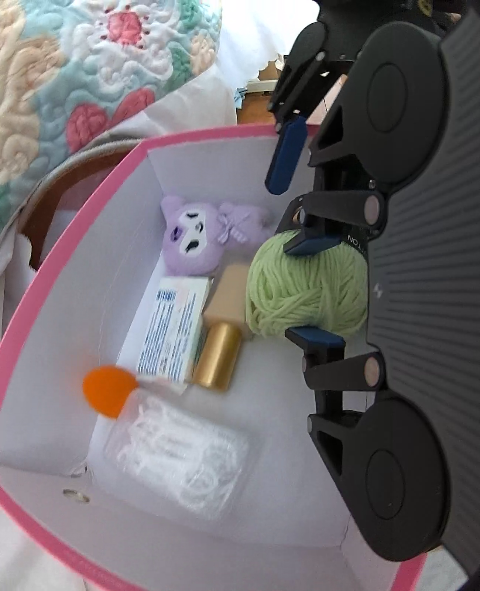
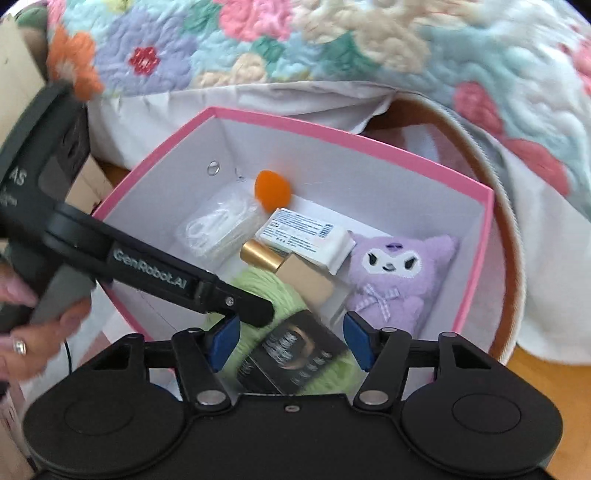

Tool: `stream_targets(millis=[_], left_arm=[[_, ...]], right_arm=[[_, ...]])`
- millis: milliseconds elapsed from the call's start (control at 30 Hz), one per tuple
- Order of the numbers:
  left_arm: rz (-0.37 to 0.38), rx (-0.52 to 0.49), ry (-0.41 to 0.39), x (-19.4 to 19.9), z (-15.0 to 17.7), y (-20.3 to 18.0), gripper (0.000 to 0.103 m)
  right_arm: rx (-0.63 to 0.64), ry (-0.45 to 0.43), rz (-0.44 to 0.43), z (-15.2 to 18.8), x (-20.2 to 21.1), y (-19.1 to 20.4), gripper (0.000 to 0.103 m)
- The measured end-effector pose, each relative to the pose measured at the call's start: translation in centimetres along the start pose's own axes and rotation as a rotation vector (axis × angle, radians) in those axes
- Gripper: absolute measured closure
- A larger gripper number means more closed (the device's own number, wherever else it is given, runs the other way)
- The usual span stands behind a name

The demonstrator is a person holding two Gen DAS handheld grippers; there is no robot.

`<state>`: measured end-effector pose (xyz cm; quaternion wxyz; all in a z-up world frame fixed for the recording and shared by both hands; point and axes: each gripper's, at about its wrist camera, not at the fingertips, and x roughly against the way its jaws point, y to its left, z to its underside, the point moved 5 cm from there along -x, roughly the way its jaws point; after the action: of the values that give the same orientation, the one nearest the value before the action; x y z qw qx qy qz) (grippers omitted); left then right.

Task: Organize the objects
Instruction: 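Open the left gripper to release the yarn ball and withdraw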

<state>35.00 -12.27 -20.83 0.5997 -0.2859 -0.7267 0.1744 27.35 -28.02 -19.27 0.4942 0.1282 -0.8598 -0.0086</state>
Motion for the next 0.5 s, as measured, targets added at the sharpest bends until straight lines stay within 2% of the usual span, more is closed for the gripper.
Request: stream_targets(millis=[167, 267, 367, 433, 500], left_arm=[[0.056, 0.035, 0.017, -1.5, 0.8, -0.9, 0.063], [0.004, -0.016, 0.013, -1.0, 0.8, -1.5, 0.06], [-0.022, -0.06, -0.014, 1.3, 0.5, -2.4, 0.057], [-0.049, -0.118, -0.054, 3.5, 0.6, -3.2, 0.048], [-0.091, -0.171, -0.081, 5.7, 1.0, -3.9, 0.046]], right_arm=[[-0.014, -0.022, 0.037, 1.7, 0.5, -0.1, 0.04], [0.009, -0.045, 0.055, 1.9, 0.4, 0.5, 0.04], [-0.062, -0.079, 0.048, 2.1, 1.1, 0.8, 0.04], [-0.117, -0.137, 0.045, 2.2, 2.2, 1.2, 0.038], [-0.173, -0.188, 0.043, 2.7, 3.4, 1.7, 0.037]])
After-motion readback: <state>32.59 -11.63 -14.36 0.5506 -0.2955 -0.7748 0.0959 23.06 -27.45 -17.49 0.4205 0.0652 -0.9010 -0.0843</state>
